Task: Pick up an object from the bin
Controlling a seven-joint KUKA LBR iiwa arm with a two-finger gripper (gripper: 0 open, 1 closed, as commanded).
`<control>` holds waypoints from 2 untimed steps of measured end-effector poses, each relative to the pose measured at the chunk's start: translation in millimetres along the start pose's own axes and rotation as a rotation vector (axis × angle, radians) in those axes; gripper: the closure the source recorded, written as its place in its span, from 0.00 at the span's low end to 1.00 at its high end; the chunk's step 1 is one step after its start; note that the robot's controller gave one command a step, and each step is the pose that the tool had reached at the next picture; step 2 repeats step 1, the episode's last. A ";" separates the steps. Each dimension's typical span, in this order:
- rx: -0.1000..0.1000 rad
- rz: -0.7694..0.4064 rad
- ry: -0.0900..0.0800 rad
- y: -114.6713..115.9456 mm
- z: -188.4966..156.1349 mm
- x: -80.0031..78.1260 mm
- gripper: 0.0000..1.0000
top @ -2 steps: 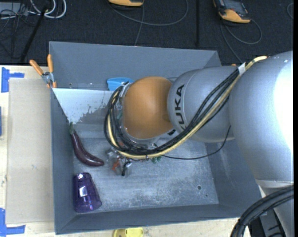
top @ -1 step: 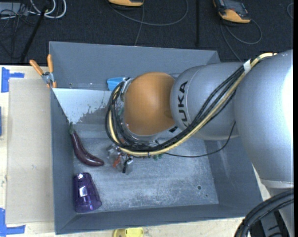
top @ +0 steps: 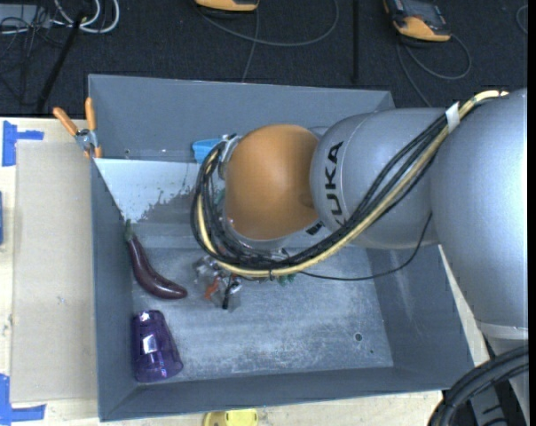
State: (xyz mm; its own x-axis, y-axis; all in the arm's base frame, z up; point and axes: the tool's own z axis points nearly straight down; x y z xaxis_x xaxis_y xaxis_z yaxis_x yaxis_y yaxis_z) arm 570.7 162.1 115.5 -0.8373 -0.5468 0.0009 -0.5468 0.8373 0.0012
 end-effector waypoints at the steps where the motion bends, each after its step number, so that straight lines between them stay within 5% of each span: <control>1: 0.000 0.000 0.001 0.4 -17.1 0.4 1.00; 2: 0.000 0.000 0.001 0.4 -17.1 0.4 1.00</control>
Offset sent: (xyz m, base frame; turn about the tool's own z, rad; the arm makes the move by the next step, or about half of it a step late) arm -0.0001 0.0000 0.0035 0.0000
